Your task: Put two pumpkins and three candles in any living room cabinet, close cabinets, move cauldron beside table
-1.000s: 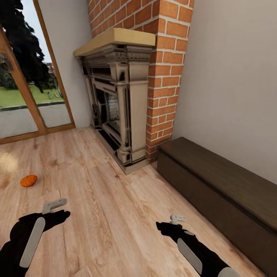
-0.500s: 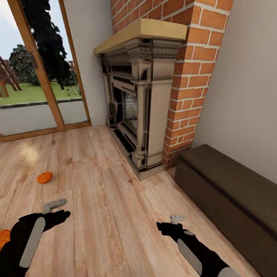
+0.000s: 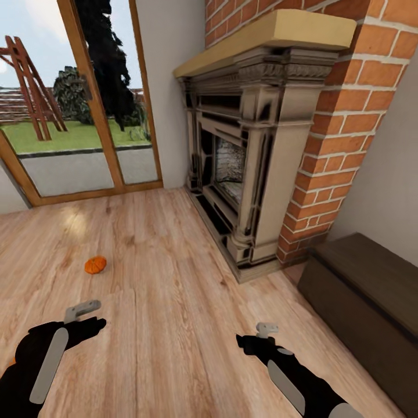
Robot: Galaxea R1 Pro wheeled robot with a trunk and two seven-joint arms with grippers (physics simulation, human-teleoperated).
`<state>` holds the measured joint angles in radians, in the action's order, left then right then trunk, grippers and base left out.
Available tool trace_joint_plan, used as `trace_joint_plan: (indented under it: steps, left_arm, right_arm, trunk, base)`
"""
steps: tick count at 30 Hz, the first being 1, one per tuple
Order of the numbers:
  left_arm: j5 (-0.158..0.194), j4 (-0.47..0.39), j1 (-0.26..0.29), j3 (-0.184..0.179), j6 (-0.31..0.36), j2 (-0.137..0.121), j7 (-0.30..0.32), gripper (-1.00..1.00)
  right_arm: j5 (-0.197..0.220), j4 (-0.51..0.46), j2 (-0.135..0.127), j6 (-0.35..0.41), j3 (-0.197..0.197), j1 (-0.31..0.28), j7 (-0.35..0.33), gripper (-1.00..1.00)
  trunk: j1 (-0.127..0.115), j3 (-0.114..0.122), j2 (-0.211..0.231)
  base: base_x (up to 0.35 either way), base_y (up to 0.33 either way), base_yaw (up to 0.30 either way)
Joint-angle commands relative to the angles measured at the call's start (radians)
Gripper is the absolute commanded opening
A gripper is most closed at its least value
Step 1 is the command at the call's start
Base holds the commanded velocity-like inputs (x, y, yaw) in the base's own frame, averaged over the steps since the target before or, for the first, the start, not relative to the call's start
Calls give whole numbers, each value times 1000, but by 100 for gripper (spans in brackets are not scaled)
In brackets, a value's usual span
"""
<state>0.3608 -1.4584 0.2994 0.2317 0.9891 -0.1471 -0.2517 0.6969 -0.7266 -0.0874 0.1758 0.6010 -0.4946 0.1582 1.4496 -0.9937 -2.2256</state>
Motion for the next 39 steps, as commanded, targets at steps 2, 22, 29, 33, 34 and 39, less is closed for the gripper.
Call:
trace_joint_plan:
  steps: [2,22,29,33,34,39]
  left_arm:
    - [10,0,0,0,3,0,-9,100]
    - [3,-1,0,-6,3,2,-9,100]
    - [3,0,0,-9,2,3,-9,100]
    - [3,0,0,-17,2,4,-9,100]
    - [3,0,0,-19,2,4,-9,100]
    - [3,0,0,-36,2,4,-9,100]
  right_arm:
    - [8,-3,-2,2,5,-1,10,100]
    - [22,-5,-2,7,-1,-1,3,100]
    - [30,-2,-7,7,-8,-1,0,100]
    - [33,-1,-8,7,-10,-1,0,100]
    - [34,-1,-8,7,-10,-1,0,100]
    - [113,-1,-8,6,-9,-1,-14,100]
  trunk:
    - [0,-1,0]
    - [0,-2,0]
    - [0,-2,0]
    - [0,-4,0]
    - [0,-4,0]
    - [0,-7,0]
  base:
    - [279,182,61]
    - [217,116,-85]
    - [4,2,-275]
    - [0,0,-277]
    - [0,0,-277]
    - [0,0,-274]
